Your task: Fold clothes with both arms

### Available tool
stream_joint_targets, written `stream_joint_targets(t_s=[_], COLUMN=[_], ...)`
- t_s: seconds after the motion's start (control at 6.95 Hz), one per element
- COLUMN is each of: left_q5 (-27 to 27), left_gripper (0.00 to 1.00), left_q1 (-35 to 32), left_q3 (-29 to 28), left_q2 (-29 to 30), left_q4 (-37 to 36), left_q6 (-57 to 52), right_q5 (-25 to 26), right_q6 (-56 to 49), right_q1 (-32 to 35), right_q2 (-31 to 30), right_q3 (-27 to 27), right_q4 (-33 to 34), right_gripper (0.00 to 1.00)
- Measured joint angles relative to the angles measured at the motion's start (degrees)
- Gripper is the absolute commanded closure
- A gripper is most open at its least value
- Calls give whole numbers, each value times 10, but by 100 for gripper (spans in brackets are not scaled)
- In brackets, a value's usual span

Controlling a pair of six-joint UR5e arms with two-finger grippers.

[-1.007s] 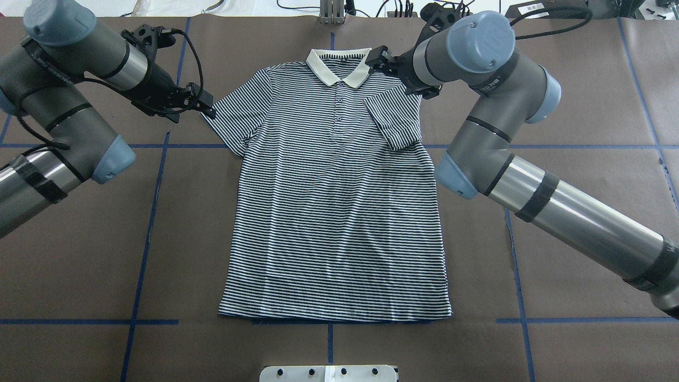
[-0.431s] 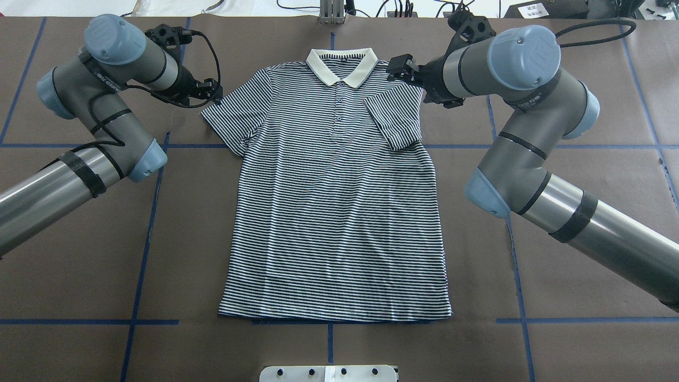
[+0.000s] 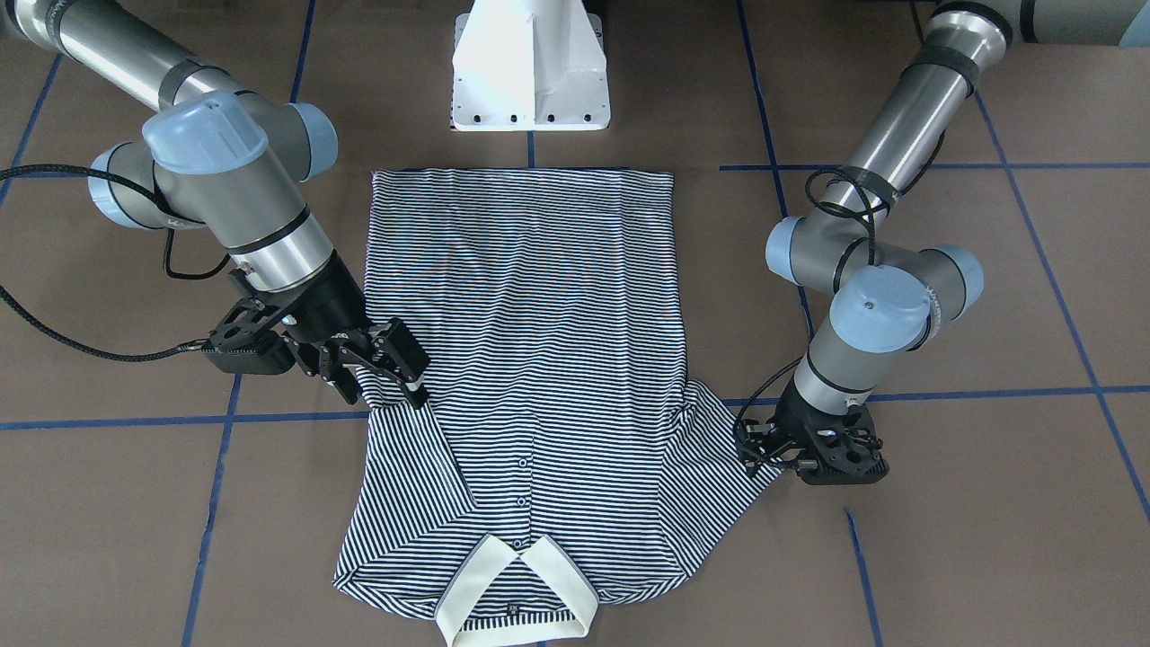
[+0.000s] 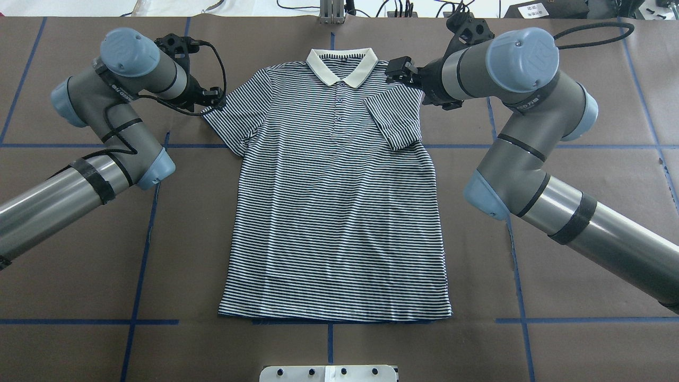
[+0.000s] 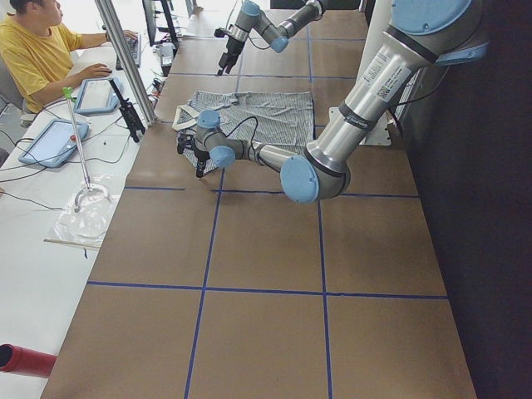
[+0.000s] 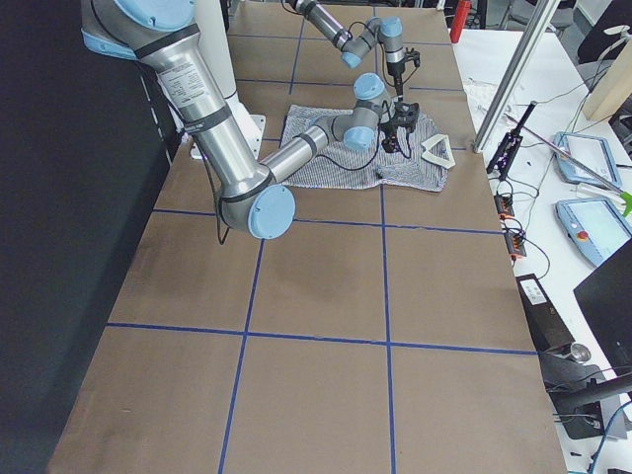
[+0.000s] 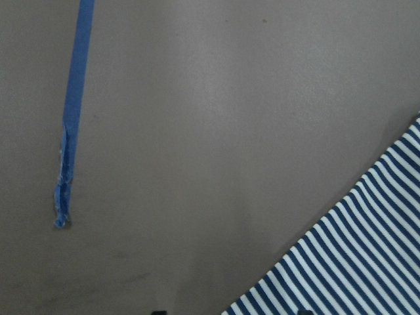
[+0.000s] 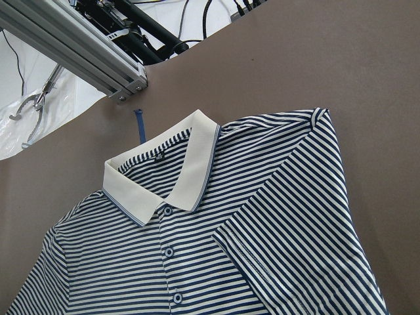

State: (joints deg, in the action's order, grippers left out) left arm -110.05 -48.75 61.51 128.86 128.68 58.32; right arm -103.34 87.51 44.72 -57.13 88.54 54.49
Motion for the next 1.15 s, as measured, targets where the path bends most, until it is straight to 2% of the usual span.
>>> stream_joint_targets(t_s=[0.43, 0.72, 0.86, 1.15], left_q5=[-3, -8, -7, 24], left_gripper=[100, 100, 100, 100], left_q1=[1, 2, 7, 26], left_q3=[15, 37, 31, -36], left_q2=[10, 43, 60, 122], left_q4=[-5, -15, -15, -12], left_q6=[1, 42, 65, 95], right_q5=[0, 0, 0, 0], right_q6=[0, 0, -1, -1], right_q1=[-1, -1, -1, -1], right_q2=[1, 1, 2, 2], right_q3=[0, 0, -1, -1], right_q4=[0, 0, 0, 1], right_gripper=[0, 0, 0, 0])
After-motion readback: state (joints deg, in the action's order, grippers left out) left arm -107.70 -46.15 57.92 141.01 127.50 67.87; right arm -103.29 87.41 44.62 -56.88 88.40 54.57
